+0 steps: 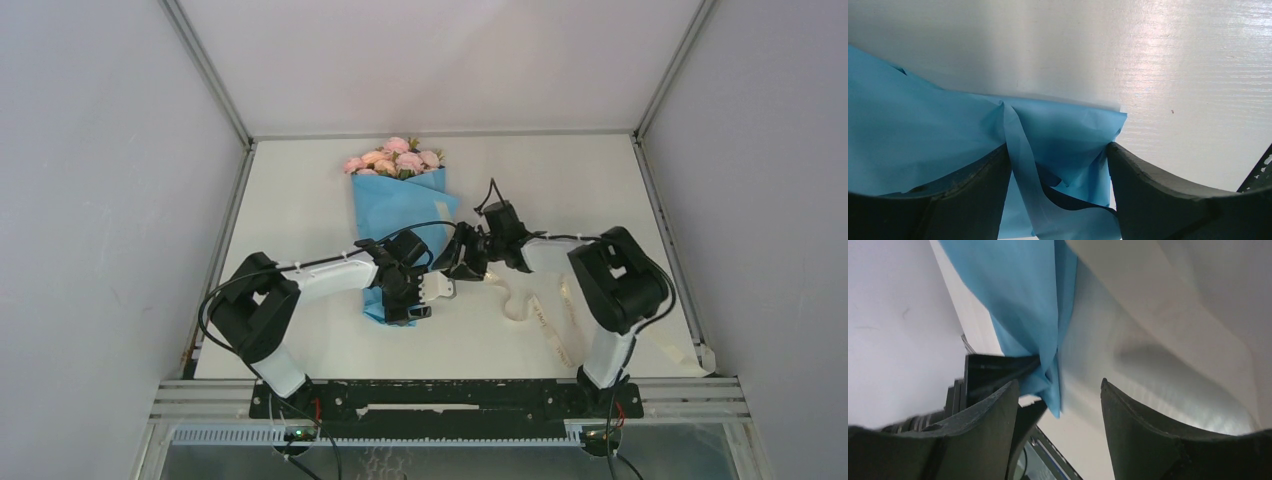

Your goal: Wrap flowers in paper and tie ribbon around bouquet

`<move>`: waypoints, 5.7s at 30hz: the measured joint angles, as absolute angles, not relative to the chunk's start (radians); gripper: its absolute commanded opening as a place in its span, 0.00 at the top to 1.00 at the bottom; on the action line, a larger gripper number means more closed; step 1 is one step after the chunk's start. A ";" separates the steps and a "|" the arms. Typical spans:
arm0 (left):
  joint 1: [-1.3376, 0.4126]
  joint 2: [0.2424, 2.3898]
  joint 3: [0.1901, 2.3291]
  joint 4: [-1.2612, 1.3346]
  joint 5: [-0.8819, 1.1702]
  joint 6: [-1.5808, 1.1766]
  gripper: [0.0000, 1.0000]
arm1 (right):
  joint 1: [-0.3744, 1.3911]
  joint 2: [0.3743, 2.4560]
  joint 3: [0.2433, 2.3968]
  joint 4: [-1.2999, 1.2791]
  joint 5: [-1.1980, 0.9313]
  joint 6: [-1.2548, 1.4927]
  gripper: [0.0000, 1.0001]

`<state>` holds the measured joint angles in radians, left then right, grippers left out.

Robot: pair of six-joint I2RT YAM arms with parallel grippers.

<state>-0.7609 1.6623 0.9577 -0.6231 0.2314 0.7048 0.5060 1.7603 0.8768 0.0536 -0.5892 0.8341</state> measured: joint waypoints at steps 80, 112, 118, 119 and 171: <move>-0.954 2.085 1.500 -0.553 0.056 1.100 0.81 | 0.452 2.409 1.821 -0.513 -0.869 0.341 1.00; -0.545 1.805 1.029 -1.106 0.274 0.762 1.00 | 0.379 2.167 1.620 -0.466 -0.809 0.539 1.00; -0.323 1.844 1.121 -1.112 0.283 0.703 1.00 | 0.374 2.103 1.567 -0.465 -0.786 0.537 1.00; -0.300 1.850 1.135 -1.106 0.282 0.685 1.00 | 0.374 2.094 1.562 -0.467 -0.786 0.536 1.00; -0.617 2.159 1.604 -0.832 0.588 0.160 1.00 | 0.492 1.586 0.747 -0.072 -0.550 0.731 0.62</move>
<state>-0.6170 2.1590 1.6035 -0.8322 0.5877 0.1604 0.4919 1.5860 0.7471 -0.0715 -0.5499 0.7311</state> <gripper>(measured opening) 0.004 0.376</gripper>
